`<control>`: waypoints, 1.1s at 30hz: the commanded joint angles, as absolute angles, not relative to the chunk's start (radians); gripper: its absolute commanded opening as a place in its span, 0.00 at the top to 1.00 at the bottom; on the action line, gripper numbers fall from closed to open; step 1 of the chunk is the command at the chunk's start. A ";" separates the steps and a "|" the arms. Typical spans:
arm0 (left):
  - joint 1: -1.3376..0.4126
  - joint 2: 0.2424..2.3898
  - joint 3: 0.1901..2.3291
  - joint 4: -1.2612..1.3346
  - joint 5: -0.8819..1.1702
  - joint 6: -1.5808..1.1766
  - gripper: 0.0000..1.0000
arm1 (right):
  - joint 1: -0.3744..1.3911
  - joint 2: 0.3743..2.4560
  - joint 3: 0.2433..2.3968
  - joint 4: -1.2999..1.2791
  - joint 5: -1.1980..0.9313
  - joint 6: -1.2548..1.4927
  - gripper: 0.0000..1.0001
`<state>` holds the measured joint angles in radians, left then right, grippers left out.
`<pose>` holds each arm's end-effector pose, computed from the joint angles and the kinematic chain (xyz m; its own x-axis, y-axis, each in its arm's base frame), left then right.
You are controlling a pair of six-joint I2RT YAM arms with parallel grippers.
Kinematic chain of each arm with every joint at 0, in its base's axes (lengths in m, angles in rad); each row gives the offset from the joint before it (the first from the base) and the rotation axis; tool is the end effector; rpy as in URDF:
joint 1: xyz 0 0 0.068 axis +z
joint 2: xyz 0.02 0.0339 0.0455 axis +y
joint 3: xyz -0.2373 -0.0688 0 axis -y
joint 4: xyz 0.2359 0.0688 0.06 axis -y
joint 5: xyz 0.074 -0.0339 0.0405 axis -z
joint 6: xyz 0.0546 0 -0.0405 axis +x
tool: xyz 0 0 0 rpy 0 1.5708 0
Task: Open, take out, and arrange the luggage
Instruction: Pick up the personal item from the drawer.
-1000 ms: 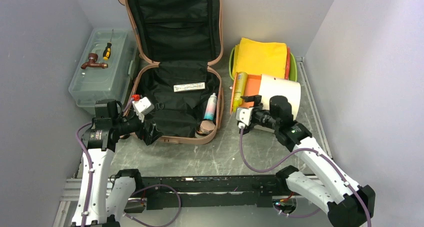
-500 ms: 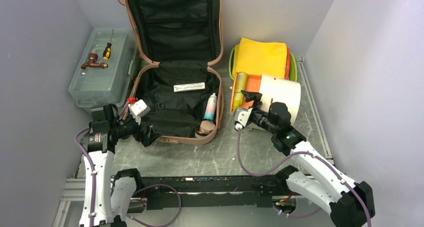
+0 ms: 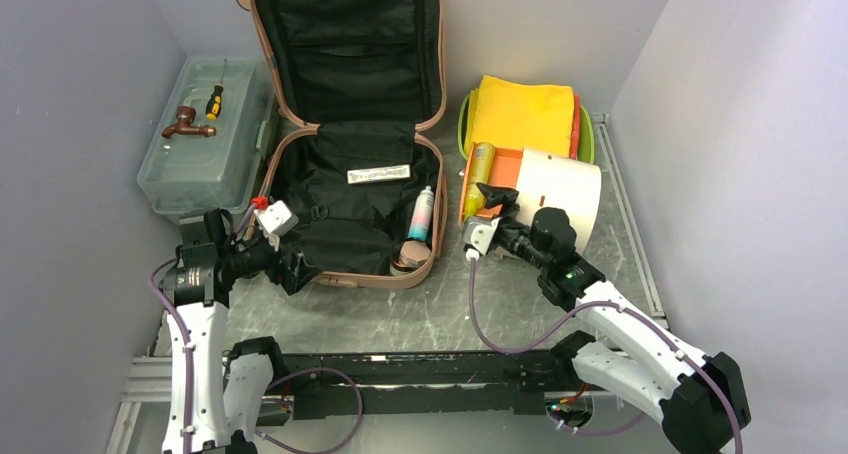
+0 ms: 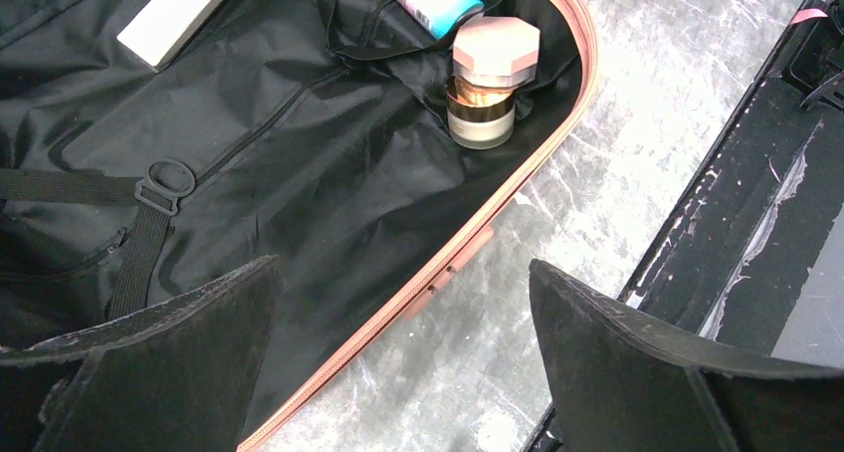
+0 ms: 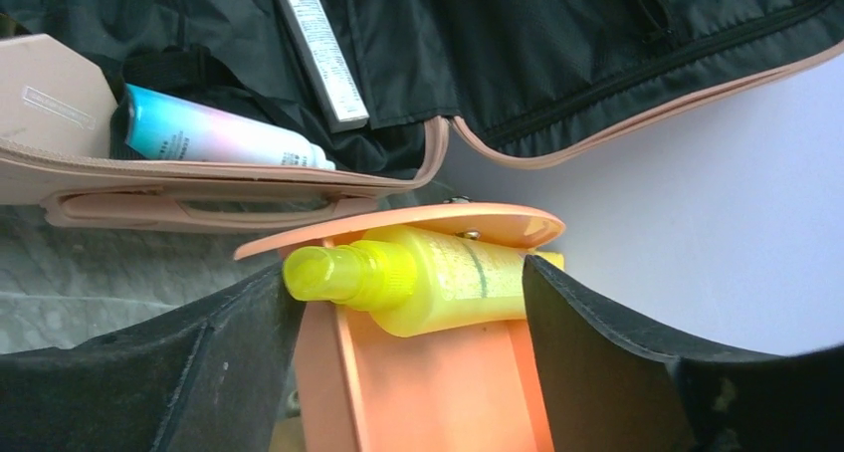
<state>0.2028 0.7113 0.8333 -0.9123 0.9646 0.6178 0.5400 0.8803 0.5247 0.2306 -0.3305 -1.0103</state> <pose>0.1472 -0.0155 0.2820 -0.3057 0.2741 -0.9118 0.7713 0.6328 -0.0684 0.1929 0.1363 0.2549 0.5890 -0.5810 -0.5617 -0.4959 0.2890 -0.8189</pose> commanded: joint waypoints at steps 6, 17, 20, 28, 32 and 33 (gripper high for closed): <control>0.212 0.715 0.843 -0.925 1.012 0.651 0.01 | 0.569 0.900 0.526 0.265 -0.342 -1.048 0.67; 0.218 0.707 0.839 -0.923 1.013 0.653 0.01 | 0.572 0.849 0.577 0.217 -0.256 -1.050 1.00; 0.218 0.716 0.843 -0.929 1.018 0.660 0.00 | 0.570 0.849 0.713 0.059 -0.243 -1.020 1.00; 0.223 0.709 0.839 -0.924 1.019 0.655 0.00 | 0.572 0.883 1.141 -0.401 -0.335 -0.882 1.00; 0.225 0.705 0.838 -0.927 1.024 0.661 0.01 | 0.572 0.926 1.336 -0.535 -0.448 -0.788 1.00; 0.224 0.706 0.839 -0.928 1.025 0.662 0.01 | 0.572 0.937 1.355 -0.553 -0.500 -0.757 1.00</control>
<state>0.2176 0.7151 0.8333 -0.9260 0.9733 0.6292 0.5701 0.9165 1.2091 -0.4343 -0.3416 -0.8726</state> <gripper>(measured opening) 0.995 0.162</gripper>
